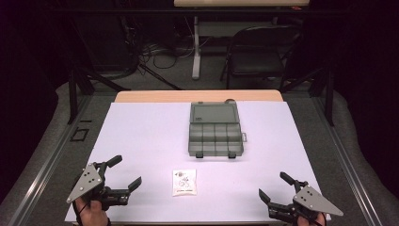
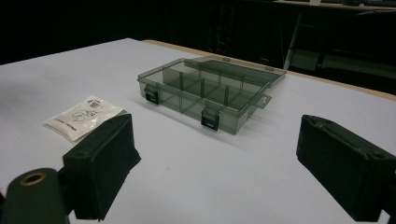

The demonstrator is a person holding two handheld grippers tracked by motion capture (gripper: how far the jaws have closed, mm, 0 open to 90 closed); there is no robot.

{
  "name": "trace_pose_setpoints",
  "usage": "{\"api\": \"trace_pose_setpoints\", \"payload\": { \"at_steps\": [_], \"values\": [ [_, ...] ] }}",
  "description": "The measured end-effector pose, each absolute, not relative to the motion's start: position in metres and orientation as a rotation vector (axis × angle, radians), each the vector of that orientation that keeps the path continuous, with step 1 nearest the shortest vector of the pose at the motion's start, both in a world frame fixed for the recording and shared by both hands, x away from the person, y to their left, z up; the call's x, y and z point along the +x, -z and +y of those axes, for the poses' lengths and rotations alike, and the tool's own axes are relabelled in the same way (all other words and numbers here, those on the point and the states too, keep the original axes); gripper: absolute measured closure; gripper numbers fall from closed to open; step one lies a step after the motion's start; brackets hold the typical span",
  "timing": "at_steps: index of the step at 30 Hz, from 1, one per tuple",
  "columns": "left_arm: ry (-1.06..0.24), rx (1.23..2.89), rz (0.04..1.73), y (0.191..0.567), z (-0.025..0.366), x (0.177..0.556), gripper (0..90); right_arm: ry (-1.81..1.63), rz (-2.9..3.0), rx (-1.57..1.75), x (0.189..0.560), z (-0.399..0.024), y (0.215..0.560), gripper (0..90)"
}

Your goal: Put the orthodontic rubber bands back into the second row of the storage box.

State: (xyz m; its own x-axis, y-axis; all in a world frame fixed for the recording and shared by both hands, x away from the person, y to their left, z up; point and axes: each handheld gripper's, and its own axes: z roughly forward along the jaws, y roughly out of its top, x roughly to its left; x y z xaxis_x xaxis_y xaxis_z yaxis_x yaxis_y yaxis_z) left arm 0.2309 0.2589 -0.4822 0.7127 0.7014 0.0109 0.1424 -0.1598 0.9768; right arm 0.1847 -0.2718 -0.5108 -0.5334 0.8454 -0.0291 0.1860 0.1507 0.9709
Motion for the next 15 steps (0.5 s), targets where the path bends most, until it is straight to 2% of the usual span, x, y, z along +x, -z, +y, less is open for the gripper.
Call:
{"api": "trace_pose_setpoints", "payload": {
  "at_steps": [15],
  "values": [
    [-0.539, 1.73, 0.703, 0.4856, 0.2547, 0.2347, 3.8, -1.416, 1.844, 0.966, 0.1822, -0.2717, 0.5091, 11.3]
  ]
}}
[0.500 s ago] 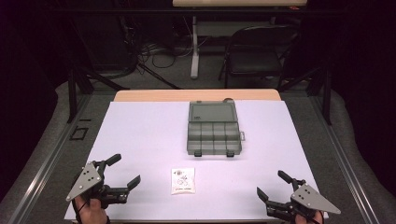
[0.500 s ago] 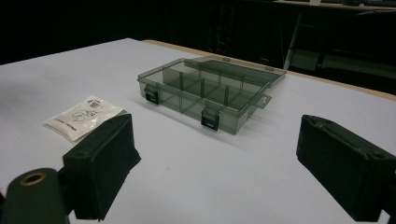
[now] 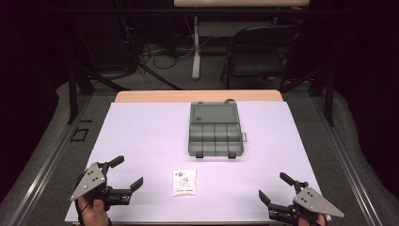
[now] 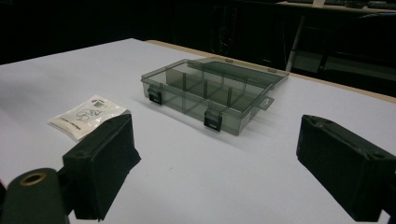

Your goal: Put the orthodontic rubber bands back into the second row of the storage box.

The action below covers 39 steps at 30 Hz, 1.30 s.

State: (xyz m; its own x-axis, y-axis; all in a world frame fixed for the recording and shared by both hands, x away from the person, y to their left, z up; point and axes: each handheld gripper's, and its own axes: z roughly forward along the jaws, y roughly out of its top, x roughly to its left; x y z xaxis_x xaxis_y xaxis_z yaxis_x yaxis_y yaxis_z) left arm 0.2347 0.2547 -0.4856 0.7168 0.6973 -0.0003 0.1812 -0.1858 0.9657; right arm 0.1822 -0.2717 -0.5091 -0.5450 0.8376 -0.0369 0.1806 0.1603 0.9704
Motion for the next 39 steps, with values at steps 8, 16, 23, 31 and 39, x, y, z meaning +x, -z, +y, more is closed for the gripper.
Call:
{"api": "trace_pose_setpoints", "payload": {
  "at_steps": [8, 16, 23, 31, 39],
  "values": [
    [-0.484, 1.771, 0.696, 0.488, 0.246, 0.239, 3.8, -1.407, 1.852, 0.955, 0.182, -0.27, 0.509, 11.3],
    [-0.405, 1.84, 0.739, 0.491, 0.236, 0.253, 3.8, -1.404, 1.852, 0.959, 0.183, -0.271, 0.509, 11.3],
    [-0.362, 1.892, 0.769, 0.491, 0.229, 0.265, 3.8, -1.401, 1.865, 0.952, 0.185, -0.269, 0.509, 11.3],
    [-0.332, 1.924, 0.782, 0.487, 0.224, 0.279, 2.6, -1.398, 1.863, 0.948, 0.184, -0.267, 0.507, 11.3],
    [-0.265, 1.973, 0.801, 0.483, 0.214, 0.294, 0.4, -1.398, 1.863, 0.958, 0.185, -0.267, 0.508, 11.3]
  ]
}}
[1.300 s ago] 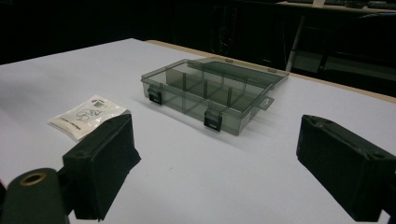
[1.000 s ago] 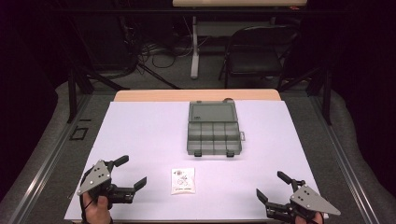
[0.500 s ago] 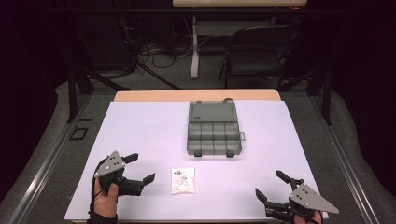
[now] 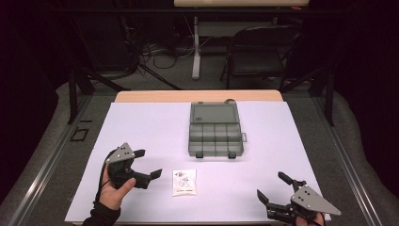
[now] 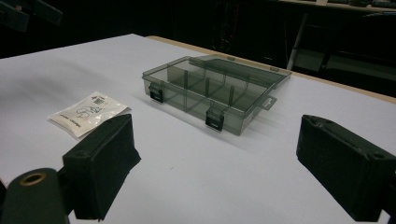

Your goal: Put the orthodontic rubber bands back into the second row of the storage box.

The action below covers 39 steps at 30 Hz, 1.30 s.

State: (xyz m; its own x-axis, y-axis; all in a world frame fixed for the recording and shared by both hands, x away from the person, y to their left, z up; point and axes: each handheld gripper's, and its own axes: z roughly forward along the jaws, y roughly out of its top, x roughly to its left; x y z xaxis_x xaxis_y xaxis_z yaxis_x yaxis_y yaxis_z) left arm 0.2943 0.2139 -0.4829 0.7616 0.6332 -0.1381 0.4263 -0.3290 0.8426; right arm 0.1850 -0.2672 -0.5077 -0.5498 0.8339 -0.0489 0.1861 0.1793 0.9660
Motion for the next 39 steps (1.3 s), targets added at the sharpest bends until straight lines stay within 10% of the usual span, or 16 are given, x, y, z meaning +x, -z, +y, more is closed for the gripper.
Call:
{"api": "trace_pose_setpoints", "payload": {
  "at_steps": [39],
  "values": [
    [-0.186, 2.159, 0.838, 0.497, 0.172, 0.338, 8.5, -1.397, 1.884, 0.957, 0.187, -0.265, 0.508, 11.3]
  ]
}}
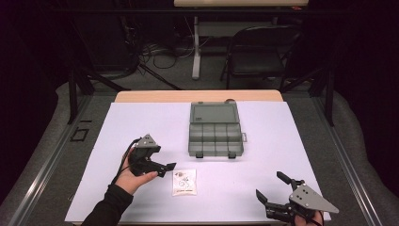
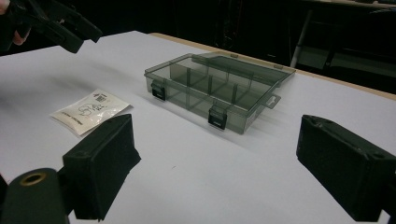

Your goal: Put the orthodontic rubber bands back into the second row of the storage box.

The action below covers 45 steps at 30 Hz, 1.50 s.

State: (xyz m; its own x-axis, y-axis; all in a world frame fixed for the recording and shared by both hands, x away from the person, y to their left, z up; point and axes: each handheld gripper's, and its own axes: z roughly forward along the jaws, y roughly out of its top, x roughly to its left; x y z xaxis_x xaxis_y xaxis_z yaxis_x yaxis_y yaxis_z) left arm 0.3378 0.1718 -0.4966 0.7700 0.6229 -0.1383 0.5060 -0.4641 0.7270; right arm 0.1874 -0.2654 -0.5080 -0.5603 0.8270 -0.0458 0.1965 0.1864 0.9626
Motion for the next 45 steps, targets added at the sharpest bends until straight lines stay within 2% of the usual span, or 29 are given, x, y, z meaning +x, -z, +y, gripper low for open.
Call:
{"api": "trace_pose_setpoints", "payload": {
  "at_steps": [3, 9, 18, 24, 45],
  "values": [
    [-0.189, 2.171, 0.829, 0.499, 0.169, 0.338, 14.9, -1.395, 1.883, 0.954, 0.187, -0.266, 0.508, 11.3],
    [-0.177, 2.212, 0.813, 0.505, 0.162, 0.338, 17.1, -1.394, 1.884, 0.953, 0.188, -0.266, 0.508, 11.3],
    [-0.136, 2.273, 0.753, 0.512, 0.152, 0.338, 35.9, -1.397, 1.886, 0.956, 0.188, -0.265, 0.508, 11.3],
    [-0.115, 2.302, 0.732, 0.52, 0.146, 0.338, 42.0, -1.398, 1.888, 0.956, 0.188, -0.265, 0.508, 11.3],
    [-0.081, 2.347, 0.748, 0.539, 0.139, 0.341, 49.9, -1.399, 1.888, 0.951, 0.188, -0.265, 0.508, 11.3]
  ]
}}
